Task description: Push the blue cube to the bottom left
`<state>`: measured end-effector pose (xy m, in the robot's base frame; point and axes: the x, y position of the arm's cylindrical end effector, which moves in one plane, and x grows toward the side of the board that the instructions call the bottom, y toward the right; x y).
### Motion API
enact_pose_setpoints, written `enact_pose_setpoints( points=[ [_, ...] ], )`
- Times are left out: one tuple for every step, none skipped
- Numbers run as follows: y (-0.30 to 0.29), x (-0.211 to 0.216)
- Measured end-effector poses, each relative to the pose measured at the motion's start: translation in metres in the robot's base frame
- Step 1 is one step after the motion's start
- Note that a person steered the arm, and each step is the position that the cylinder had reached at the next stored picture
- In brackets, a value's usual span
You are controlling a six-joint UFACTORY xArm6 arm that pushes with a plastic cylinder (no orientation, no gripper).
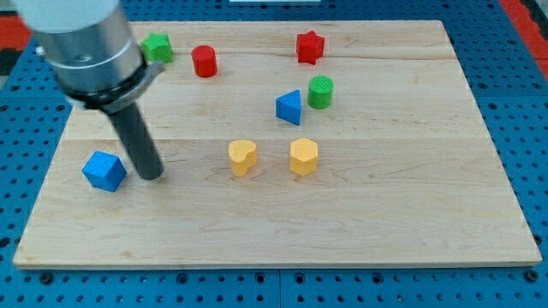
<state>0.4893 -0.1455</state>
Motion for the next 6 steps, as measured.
enact_pose_setpoints(
  points=[
    [0.007, -0.029],
    [-0.043, -0.021],
    [-0.064, -0.019],
    [-0.059, -0.003],
    [-0.078, 0.026],
    [-0.104, 0.040]
  ],
)
